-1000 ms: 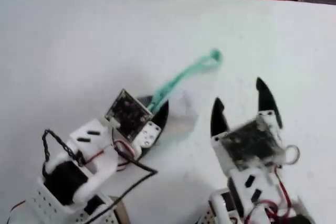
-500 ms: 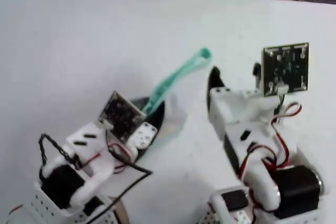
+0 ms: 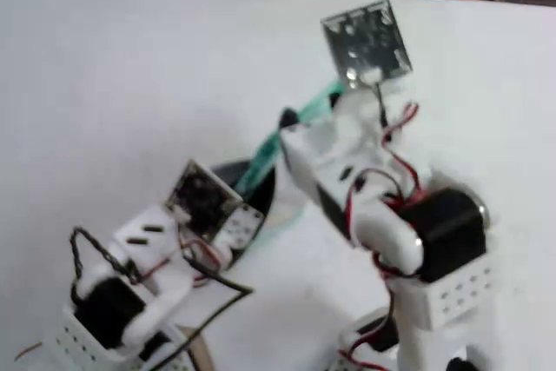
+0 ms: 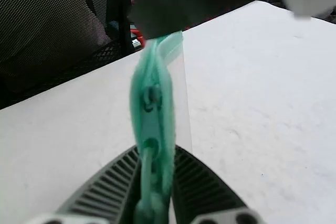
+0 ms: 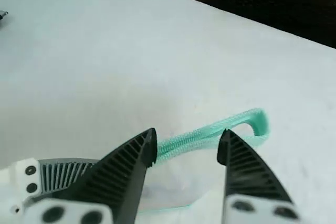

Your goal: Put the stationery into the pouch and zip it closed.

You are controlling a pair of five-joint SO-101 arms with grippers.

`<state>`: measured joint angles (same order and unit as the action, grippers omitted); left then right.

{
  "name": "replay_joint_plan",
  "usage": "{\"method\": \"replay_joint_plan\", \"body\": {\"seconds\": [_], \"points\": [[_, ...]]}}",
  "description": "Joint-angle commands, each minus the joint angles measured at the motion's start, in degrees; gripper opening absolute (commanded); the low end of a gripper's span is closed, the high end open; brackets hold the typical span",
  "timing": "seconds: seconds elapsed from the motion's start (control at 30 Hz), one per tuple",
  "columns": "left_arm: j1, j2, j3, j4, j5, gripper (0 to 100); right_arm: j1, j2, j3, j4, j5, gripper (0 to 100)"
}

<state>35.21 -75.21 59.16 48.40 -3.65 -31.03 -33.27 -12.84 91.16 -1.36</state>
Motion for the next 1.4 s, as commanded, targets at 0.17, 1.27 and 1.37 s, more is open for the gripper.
{"method": "replay_joint_plan", "body": {"seconds": [0.17,1.27,1.37], "points": [[1.1,0.4,1.58,-0.44,0.44,2,-12.44,-0.66,-10.99,7.6,29.36,17.6],[0.75,0.4,1.49,-0.09,0.44,2,-19.12,-4.0,8.09,4.0,56.0,14.9],[0.66,0.4,1.32,0.0,0.35,2,-18.95,-1.36,7.12,4.0,56.09,15.2]]}}
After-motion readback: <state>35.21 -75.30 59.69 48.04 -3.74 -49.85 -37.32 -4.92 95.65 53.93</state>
